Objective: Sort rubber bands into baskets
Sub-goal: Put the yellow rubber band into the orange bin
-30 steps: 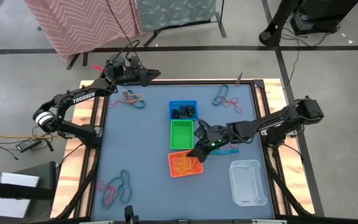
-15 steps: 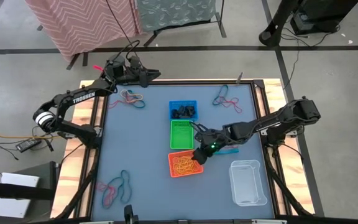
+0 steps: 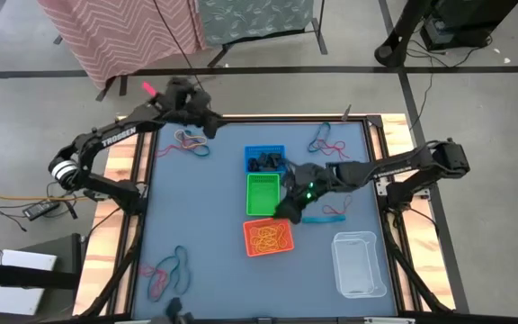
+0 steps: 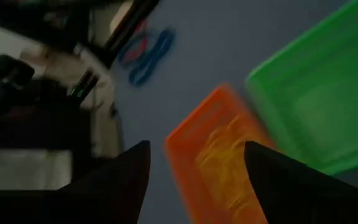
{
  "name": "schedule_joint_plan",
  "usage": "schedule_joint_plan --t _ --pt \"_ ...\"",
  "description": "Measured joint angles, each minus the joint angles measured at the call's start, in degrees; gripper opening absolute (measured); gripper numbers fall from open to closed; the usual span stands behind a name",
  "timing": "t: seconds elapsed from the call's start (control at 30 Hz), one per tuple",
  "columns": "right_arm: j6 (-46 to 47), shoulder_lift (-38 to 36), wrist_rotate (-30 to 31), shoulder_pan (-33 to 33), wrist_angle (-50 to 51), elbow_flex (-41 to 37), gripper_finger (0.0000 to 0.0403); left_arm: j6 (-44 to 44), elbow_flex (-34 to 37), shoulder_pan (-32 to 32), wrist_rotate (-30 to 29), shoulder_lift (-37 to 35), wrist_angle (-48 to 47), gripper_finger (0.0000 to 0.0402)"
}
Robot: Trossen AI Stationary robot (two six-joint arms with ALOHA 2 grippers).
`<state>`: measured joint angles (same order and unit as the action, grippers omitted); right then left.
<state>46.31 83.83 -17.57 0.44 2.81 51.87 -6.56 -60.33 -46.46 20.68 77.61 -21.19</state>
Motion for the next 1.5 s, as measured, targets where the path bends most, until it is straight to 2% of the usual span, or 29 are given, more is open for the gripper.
schedule_joint_plan --t 0.1,0.17,0.33,0.5,0.63,0.73,1.0,1.5 --pt "-3.1 -0.6 1.7 -4.0 -0.2 0.1 0.0267 5.5 -3.1 -0.3 -16.6 3.5 -18.3 0.0175" --pt "-4.4 -0.6 2.0 -6.6 -0.1 0.2 0.0264 5.9 -3.2 -1.8 -20.4 6.2 -21.7 0.0169" --pt "-6.0 -0.6 1.5 -11.6 -0.2 0.2 0.0261 3.0 -3.2 -4.6 -13.5 15.7 -25.2 0.0165" --pt "-6.2 -0.6 1.5 -13.9 -0.5 0.2 0.0260 2.2 -7.1 -4.0 -13.6 25.2 -25.4 0.0165" --pt "-6.1 -0.6 1.5 -14.0 -0.5 0.2 0.0258 2.1 -12.4 -3.7 -17.0 29.4 -25.3 0.0165" --pt "-6.1 -0.6 1.6 -13.3 -0.5 0.2 0.0258 1.9 -14.9 -3.8 -19.5 30.1 -24.8 0.0165" --pt "-7.1 -0.6 5.3 -11.7 -0.5 0.2 0.0258 0.5 -16.3 -3.3 -19.5 30.0 -29.0 0.0165" --pt "-7.5 -0.5 9.1 -11.7 -0.5 0.2 0.0256 -3.6 -8.3 -2.9 -18.1 30.0 -22.0 0.0165"
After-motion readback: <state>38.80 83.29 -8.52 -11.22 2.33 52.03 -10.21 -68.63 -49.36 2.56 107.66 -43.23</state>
